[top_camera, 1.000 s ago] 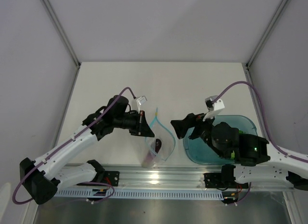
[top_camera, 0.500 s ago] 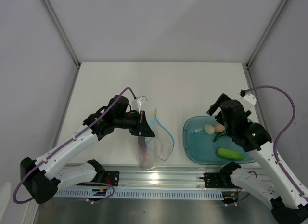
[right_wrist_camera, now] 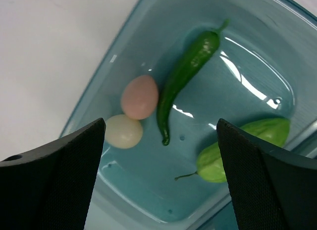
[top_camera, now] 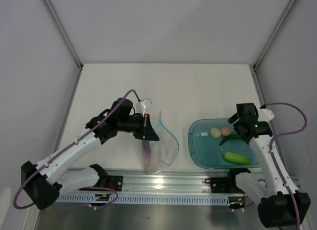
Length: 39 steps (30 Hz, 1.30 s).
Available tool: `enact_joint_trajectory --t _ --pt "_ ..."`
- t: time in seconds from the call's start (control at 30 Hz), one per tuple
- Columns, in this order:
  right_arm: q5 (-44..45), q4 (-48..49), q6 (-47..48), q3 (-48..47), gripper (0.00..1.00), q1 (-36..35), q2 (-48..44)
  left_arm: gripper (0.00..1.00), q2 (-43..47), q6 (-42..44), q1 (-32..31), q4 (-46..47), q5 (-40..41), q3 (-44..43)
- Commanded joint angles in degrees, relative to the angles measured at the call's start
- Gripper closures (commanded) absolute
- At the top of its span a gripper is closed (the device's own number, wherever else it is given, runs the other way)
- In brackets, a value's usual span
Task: Place the food in the zip-top bag and seal the zipper
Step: Pick up the fake vegetable from the zipper food storage bag.
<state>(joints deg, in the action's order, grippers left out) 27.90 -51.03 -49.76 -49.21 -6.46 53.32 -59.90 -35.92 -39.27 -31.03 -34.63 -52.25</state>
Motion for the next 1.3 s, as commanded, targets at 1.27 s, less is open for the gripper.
enact_joint_trajectory --t 1.27 --pt "-5.1 25.5 -3.1 15.5 0.14 19.5 19.0 0.99 0.3 1.7 -0.3 0.4 -0.2 1.5"
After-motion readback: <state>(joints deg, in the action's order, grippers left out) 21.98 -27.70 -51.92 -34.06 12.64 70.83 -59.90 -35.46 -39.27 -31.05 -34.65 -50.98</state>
